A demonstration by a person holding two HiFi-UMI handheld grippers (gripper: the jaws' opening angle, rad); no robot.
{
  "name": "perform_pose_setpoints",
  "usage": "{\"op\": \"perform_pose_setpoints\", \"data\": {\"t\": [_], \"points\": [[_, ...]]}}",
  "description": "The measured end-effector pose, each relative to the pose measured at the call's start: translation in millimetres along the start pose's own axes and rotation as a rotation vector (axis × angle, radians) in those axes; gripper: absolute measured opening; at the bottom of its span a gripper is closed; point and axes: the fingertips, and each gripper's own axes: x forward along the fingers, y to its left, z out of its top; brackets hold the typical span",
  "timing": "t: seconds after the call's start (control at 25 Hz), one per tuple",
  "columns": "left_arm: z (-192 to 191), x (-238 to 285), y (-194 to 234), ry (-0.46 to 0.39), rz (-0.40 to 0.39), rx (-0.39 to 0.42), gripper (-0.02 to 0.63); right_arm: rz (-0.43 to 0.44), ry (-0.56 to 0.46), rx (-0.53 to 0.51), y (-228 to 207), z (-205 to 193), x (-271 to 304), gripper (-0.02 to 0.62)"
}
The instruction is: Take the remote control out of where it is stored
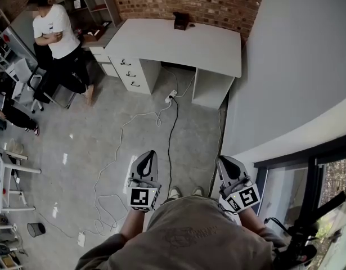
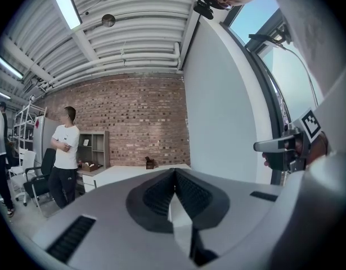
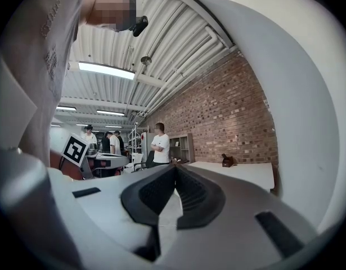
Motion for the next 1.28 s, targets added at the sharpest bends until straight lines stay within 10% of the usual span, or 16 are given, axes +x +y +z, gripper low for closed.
{"op": "perform_pose_setpoints", "data": {"t": [0.8,1.28], "points": [[18.6,49.0,53.3,-0.075,-0.114,0.076,0.011,-0.077,0.139,0.037,19.7,-50.0,15.4,0.012],[18.1,186.9,67.5,-0.086,-0.121,0.041,0.011,-0.082,0.175,0.077,-87.7,-73.0,98.2,0.012]]}}
